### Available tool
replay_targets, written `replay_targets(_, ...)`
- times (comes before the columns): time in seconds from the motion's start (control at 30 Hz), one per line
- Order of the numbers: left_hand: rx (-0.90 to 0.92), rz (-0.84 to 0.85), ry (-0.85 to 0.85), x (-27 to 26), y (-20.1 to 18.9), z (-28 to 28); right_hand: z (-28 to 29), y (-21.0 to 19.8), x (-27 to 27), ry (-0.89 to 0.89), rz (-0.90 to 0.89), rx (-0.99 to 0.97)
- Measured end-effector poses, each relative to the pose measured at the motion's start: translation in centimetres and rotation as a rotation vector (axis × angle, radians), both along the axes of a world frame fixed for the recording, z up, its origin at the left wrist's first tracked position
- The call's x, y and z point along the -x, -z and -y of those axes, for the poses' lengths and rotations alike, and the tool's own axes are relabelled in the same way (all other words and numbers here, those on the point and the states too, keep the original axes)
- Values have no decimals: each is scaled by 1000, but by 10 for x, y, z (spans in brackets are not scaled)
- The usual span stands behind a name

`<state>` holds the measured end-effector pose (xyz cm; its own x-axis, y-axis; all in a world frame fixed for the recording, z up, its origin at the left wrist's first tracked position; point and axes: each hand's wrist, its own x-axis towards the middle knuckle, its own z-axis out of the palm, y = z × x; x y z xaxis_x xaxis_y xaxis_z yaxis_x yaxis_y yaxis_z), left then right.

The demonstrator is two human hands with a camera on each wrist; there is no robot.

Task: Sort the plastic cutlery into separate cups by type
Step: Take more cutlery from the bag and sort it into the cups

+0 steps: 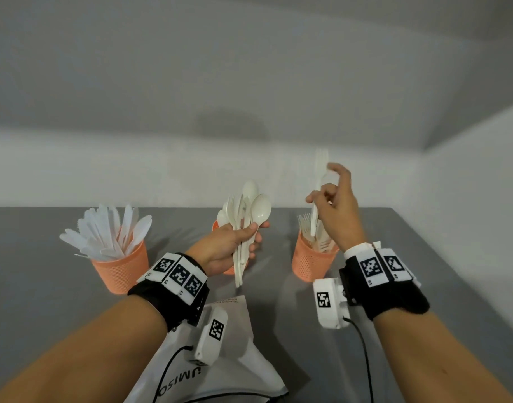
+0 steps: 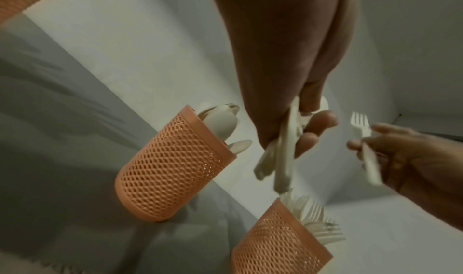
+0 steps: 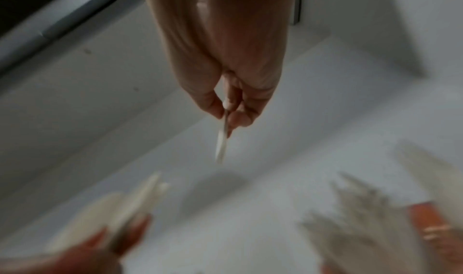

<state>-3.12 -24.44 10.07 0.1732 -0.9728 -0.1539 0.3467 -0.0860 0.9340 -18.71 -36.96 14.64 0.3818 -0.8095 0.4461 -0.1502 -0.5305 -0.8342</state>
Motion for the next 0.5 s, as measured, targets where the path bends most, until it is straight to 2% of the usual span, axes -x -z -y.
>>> replay_targets(0.17, -21, 14, 36, 5, -4, 0, 26, 33, 18, 177, -220, 23)
replay_targets(0.3, -33, 100, 61, 12, -9, 1, 31, 52, 19, 226, -331, -8)
replay_targets(0.5, -48, 244, 47, 22, -16, 3, 35, 56, 14, 239, -475, 44)
